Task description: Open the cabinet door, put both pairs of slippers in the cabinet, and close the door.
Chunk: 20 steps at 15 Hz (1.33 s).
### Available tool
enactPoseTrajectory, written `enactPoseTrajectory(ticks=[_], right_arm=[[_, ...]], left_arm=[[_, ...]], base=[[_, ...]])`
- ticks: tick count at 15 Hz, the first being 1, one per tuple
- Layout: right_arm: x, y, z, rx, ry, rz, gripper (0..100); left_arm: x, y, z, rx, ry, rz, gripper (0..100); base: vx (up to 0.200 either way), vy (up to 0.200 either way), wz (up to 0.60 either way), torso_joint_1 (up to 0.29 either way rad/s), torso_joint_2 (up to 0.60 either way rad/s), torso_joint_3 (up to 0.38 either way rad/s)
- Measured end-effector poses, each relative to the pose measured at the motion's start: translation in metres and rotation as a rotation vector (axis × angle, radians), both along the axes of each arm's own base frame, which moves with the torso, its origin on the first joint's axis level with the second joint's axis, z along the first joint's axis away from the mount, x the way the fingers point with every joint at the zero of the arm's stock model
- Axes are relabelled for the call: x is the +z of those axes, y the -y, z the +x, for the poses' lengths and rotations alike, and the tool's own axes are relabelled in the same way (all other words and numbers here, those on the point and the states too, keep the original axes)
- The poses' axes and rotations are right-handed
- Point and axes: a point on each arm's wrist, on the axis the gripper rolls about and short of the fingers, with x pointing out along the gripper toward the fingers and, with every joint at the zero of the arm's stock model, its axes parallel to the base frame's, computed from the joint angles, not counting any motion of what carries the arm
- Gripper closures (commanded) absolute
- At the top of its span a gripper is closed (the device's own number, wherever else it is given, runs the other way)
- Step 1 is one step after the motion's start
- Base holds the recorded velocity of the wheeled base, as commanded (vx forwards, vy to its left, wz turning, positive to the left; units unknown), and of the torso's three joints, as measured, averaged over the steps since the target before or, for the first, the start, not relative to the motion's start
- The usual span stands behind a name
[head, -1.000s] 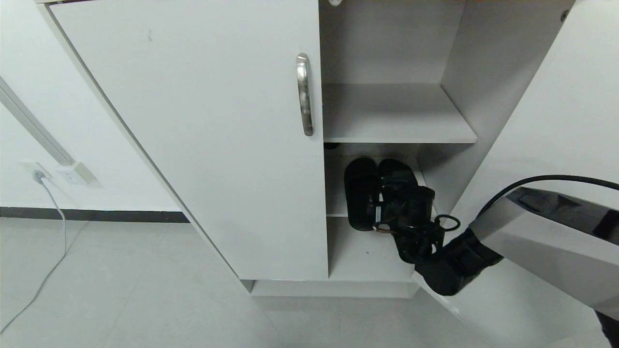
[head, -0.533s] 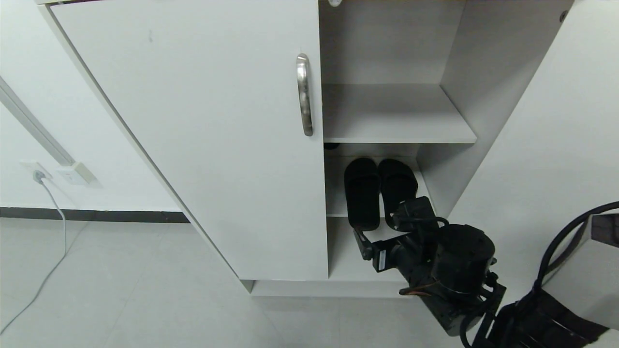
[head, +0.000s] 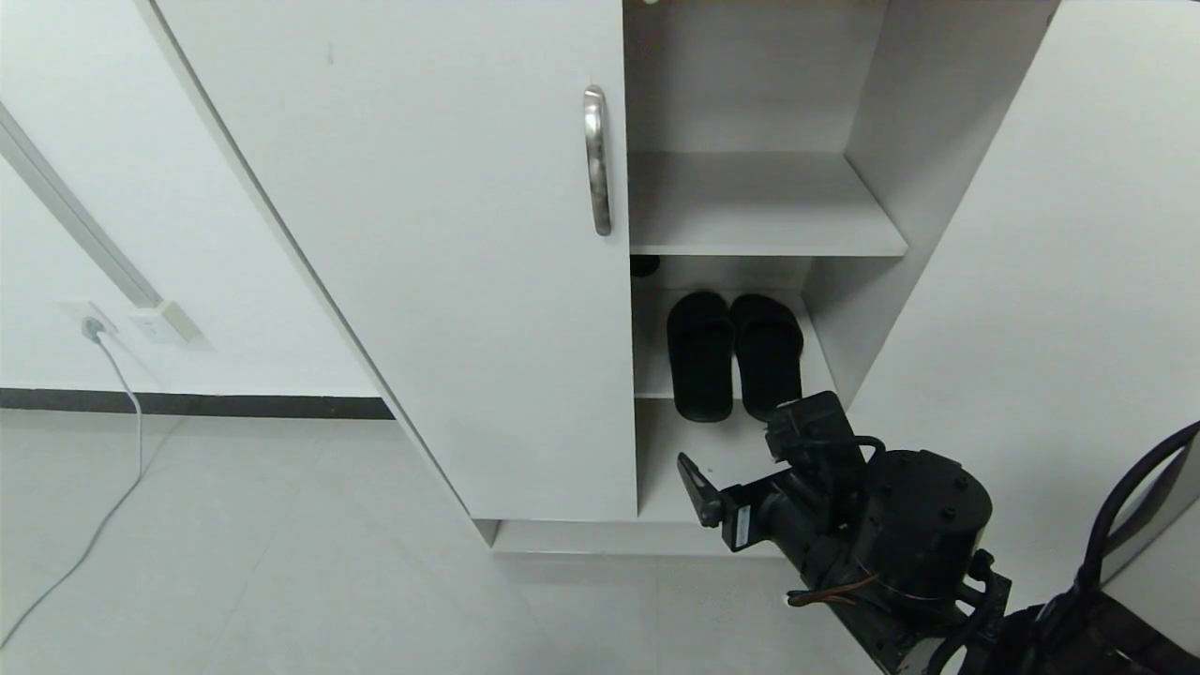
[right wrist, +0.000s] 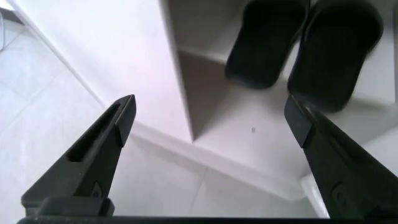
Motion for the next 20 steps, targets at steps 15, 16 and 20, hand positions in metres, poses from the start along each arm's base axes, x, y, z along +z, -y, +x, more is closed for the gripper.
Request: enactPoseTrajectory(ticks=[15, 16, 20], right_arm=[[-0.0041, 0.0005, -0.0012, -0.001, -0.008, -0.016, 0], [-0.0042, 0.0006, -0.0012, -0.002, -0.007, -0.018, 0], [-0.0045, 0.0004, -0.0012, -0.002, -0.007, -0.020, 0]], left_arm=[[-0.0001, 0.0000, 0.0000, -0.002, -0.001, -0.008, 100], [0.0000, 0.0001, 0.0002, -0.005, -0.003, -0.007, 100], [0.0000, 0.0002, 0.0004, -0.011, -0.007, -0.007, 100]], base=[[0.000, 0.000, 0.00, 0.001, 0.00, 0.044], [0.000, 0.000, 0.00, -0.002, 0.00, 0.207], [0.000, 0.000, 0.00, 0.001, 0.00, 0.199]])
